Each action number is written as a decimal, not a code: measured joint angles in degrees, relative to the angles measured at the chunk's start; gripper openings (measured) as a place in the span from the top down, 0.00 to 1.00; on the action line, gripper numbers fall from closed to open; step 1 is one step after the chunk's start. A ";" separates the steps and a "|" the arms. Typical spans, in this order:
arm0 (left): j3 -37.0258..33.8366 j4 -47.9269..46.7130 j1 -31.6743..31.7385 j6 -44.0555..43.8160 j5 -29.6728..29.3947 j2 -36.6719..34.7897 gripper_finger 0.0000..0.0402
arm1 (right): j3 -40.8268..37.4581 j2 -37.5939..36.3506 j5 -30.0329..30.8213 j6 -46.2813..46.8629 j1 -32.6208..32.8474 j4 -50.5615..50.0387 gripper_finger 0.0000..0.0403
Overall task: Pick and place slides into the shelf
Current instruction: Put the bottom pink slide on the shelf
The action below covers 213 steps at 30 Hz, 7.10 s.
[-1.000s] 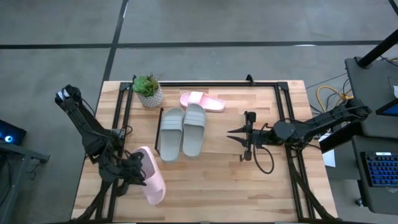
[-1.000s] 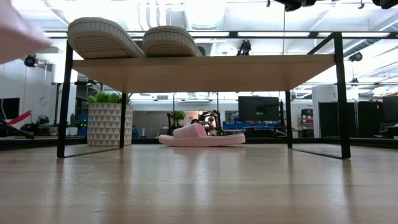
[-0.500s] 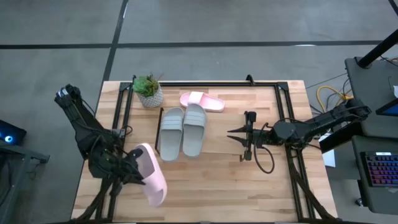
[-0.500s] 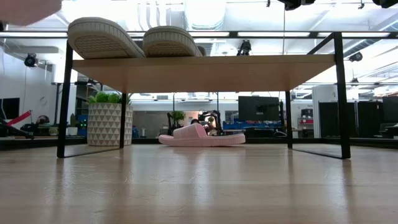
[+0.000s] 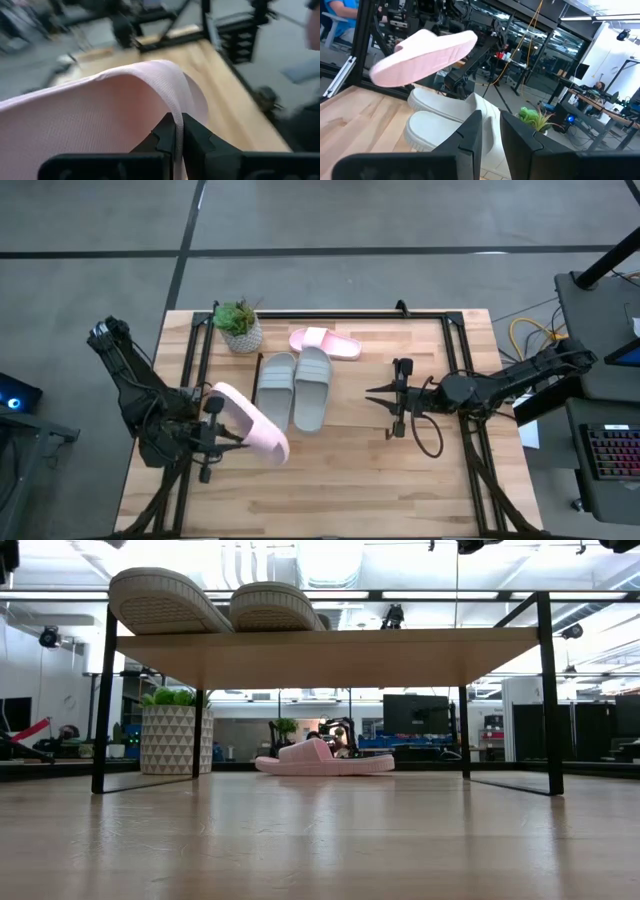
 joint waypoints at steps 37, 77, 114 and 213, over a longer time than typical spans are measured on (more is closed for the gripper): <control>0.27 53.38 15.11 60.91 -9.11 15.84 1.00 | 13.41 11.46 -1.97 1.01 0.00 3.54 0.48; 1.08 40.31 24.81 26.94 -2.64 6.09 1.00 | 19.80 12.17 2.93 -40.12 4.65 -11.51 0.48; 0.76 29.83 36.62 -7.27 18.08 3.89 1.00 | 19.71 16.08 7.58 -91.95 2.71 -7.80 0.48; 0.15 35.59 40.61 27.39 21.51 -2.52 0.45 | 23.54 22.67 37.77 -65.69 5.20 -1.41 0.94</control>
